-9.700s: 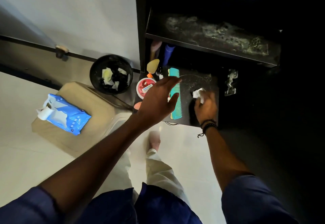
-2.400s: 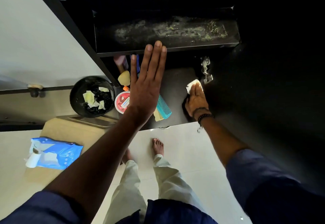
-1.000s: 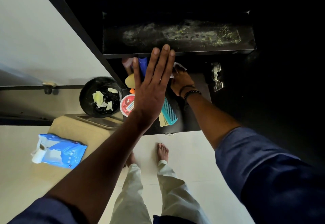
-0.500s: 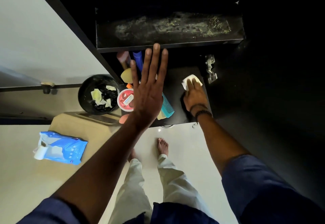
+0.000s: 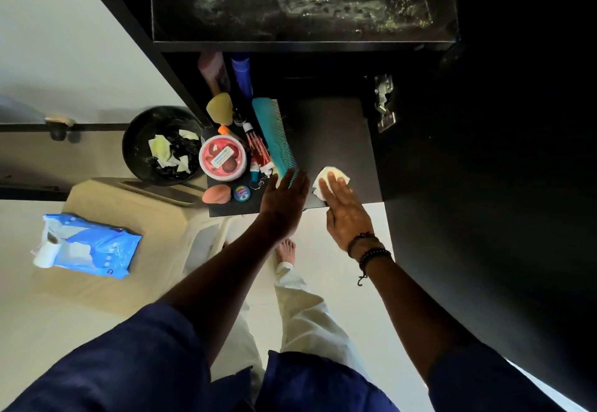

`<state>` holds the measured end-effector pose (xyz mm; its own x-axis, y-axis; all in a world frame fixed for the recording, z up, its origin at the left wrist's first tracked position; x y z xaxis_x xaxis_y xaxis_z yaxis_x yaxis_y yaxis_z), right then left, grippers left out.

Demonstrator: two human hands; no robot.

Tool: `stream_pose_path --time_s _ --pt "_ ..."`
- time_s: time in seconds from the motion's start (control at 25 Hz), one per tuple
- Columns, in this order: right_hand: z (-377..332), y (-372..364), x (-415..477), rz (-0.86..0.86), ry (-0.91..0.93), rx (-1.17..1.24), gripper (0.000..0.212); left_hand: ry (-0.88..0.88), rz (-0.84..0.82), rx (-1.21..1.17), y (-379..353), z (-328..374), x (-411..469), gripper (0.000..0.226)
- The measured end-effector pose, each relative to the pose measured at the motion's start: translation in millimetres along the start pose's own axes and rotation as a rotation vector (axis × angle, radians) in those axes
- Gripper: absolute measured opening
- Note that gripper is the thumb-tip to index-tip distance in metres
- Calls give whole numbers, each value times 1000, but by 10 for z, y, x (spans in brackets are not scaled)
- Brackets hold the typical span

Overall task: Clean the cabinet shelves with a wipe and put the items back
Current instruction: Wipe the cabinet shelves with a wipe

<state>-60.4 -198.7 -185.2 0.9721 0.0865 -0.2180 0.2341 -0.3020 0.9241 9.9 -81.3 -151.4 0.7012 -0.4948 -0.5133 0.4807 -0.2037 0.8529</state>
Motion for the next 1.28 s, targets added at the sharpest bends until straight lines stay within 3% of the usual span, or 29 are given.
stream_pose_path --time_s 0.16,0.32,0.56,0.76,0.92,1.12,1.2,1.28 --pt "-26 -10 -76 -79 62 -22 60 8 12 -48 -69 -88 -72 68" --pt "-94 72 594 -173 165 -99 57 55 42 -199 -201 -174 -132 72" --pt "-29 290 1629 -190 78 -114 65 57 52 -382 -344 -269 -120 74" --pt "-168 145 930 -148 112 -63 58 56 40 -403 -361 -281 -100 76" --pt "-183 -14 -58 -141 156 -107 79 57 46 -433 -366 -319 -116 74" --pt "-161 43 34 -95 -128 -16 70 46 88 -407 -340 -325 -201 71" --pt "-463 -29 51 -120 -107 42 61 22 119 -394 -390 -341 -265 71" --pt "-691 -92 -103 -127 -31 25 67 7 121 -381 -414 -355 -303 70"
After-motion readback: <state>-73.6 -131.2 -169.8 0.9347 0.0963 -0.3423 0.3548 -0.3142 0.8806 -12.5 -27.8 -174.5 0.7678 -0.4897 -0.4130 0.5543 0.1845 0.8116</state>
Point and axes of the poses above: each hand's wrist, its own x-axis towards the middle knuckle, its own y-axis out of the back of the hand, z = x × y, the point moved 5 cm from there along x, towards the middle knuckle, and after that the axes turned 10 degrees about y, right-handed, at the moved point
